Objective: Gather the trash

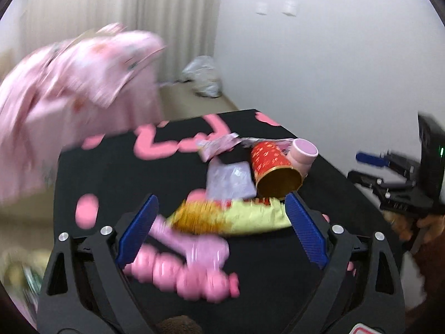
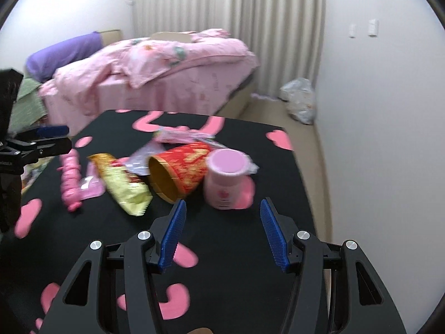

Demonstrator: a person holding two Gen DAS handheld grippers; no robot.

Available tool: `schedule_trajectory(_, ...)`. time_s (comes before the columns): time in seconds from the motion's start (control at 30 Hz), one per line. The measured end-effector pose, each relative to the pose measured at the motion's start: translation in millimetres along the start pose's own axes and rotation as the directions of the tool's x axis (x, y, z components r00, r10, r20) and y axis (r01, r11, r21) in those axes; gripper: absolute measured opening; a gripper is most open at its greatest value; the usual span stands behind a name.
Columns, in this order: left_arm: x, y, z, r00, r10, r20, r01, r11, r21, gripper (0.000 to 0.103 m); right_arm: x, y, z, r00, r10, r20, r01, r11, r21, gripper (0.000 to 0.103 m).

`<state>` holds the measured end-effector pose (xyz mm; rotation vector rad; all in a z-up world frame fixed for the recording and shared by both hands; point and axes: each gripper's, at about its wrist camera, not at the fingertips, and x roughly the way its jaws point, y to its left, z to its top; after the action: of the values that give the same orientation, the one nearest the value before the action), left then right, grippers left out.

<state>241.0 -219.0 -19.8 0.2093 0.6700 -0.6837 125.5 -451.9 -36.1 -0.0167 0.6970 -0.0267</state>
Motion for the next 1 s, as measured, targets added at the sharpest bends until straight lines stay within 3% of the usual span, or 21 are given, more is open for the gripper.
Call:
schedule_trajectory(0.17, 58, -4, 40, 0.998, -0.021, -0.065, 0.032, 0.985, 0.172, 0.081, 13, -15, -4, 1.0, 0.025, -0.009, -0.025, 1.0, 0.009, 0.053)
schedule_trajectory(0.3, 116, 3, 67, 0.981, -0.047, -0.187, 0.083, 0.979, 0.187, 0.074, 21, -27, -1, 0.999, 0.036, -0.021, -0.035, 0.999, 0.005, 0.053)
schedule_trajectory(0.47, 189, 13, 81, 0.935, -0.052, -0.351, 0.107, 0.984, 0.14, 0.072, 28, -48, 10, 0.998, 0.067, -0.021, -0.066, 0.997, 0.047, 0.053)
schedule_trajectory(0.53, 209, 17, 82, 0.911, -0.055, -0.409, 0.113, 0.987, 0.117, 0.062, 29, -52, 14, 0.997, 0.068, -0.025, -0.067, 0.997, 0.037, 0.053)
schedule_trajectory(0.57, 218, 21, 80, 0.895, -0.067, -0.442, 0.117, 0.989, 0.088, 0.049, 31, -53, 19, 0.997, 0.076, -0.027, -0.075, 0.997, 0.02, 0.053)
schedule_trajectory(0.63, 217, 26, 81, 0.9, -0.058, -0.433, 0.094, 0.994, 0.062, 0.038, 34, -51, 27, 0.996, 0.088, -0.032, -0.089, 0.996, -0.013, 0.053)
schedule_trajectory(0.67, 216, 30, 82, 0.897, -0.091, -0.433, 0.113, 0.993, 0.026, 0.023, 36, -50, 32, 0.994, 0.101, -0.034, -0.102, 0.994, -0.026, 0.052)
schedule_trajectory(0.7, 211, 34, 81, 0.897, -0.116, -0.427, 0.125, 0.992, -0.007, 0.023, 40, -48, 37, 0.992, 0.123, -0.037, -0.125, 0.991, -0.043, 0.051)
schedule_trajectory(0.8, 182, 41, 78, 0.922, -0.134, -0.362, 0.126, 0.991, -0.044, 0.023, 56, -45, 57, 0.985, 0.169, -0.042, -0.172, 0.981, -0.088, 0.046)
schedule_trajectory(0.93, 119, 46, 64, 0.954, -0.116, -0.275, 0.09, 0.99, -0.105, 0.023, 96, -62, 75, 0.987, 0.147, -0.066, -0.154, 0.981, -0.117, 0.039)
schedule_trajectory(1.0, 89, 42, 53, 0.963, -0.11, -0.246, 0.085, 0.99, -0.11, 0.023, 120, -73, 76, 0.975, 0.196, -0.105, -0.207, 0.972, -0.108, 0.039)
